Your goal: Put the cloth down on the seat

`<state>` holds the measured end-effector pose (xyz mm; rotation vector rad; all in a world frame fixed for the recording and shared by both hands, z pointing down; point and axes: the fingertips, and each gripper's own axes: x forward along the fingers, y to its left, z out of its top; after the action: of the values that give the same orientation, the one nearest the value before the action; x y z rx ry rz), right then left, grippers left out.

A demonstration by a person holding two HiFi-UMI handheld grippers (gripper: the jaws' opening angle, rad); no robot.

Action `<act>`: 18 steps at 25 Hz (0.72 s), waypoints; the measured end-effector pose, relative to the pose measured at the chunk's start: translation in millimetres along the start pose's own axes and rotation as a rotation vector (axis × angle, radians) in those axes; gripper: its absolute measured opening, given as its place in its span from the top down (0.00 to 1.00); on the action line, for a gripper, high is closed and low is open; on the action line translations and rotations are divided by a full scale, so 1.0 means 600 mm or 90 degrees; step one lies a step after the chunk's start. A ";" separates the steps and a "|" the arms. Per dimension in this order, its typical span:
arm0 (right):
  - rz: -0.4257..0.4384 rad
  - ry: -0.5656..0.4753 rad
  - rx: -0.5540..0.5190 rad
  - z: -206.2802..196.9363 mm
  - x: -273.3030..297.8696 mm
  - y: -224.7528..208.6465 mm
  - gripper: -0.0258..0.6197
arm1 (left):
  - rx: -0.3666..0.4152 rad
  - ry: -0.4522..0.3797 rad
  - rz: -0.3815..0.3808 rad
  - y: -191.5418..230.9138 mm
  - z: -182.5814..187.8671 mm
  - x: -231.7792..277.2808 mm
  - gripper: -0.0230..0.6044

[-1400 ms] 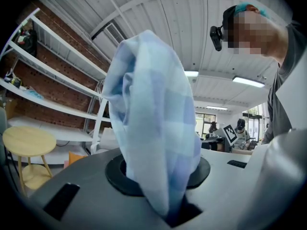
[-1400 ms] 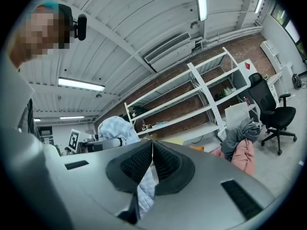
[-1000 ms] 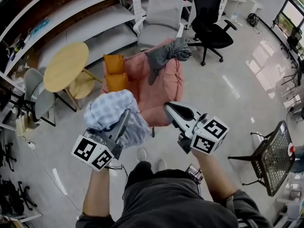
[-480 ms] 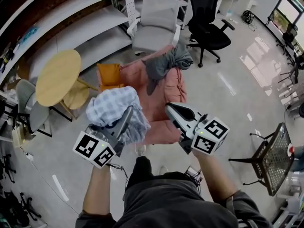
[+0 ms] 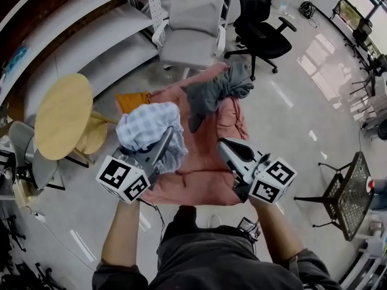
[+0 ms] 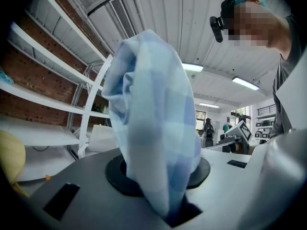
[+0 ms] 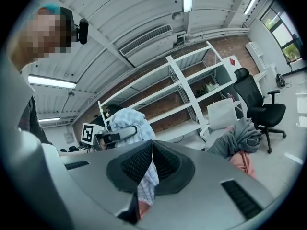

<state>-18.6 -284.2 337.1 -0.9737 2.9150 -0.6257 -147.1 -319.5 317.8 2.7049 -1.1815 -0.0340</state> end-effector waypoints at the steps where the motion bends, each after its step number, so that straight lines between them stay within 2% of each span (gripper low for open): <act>1: -0.009 0.002 0.006 -0.001 0.010 -0.011 0.94 | -0.003 0.009 -0.004 0.024 -0.010 0.014 0.77; 10: -0.093 0.014 0.063 -0.038 0.077 -0.116 0.94 | -0.007 0.075 -0.032 0.209 -0.084 0.163 0.77; 14: -0.113 0.019 0.085 -0.058 0.113 -0.158 0.94 | -0.004 0.099 -0.044 0.272 -0.118 0.238 0.77; 18: -0.126 0.018 0.136 -0.068 0.165 -0.194 0.94 | -0.010 0.129 -0.071 0.333 -0.155 0.324 0.77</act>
<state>-36.9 -411.0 429.5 -1.2419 2.7211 -0.9439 -150.5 -579.1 455.9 2.6818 -0.9678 0.2081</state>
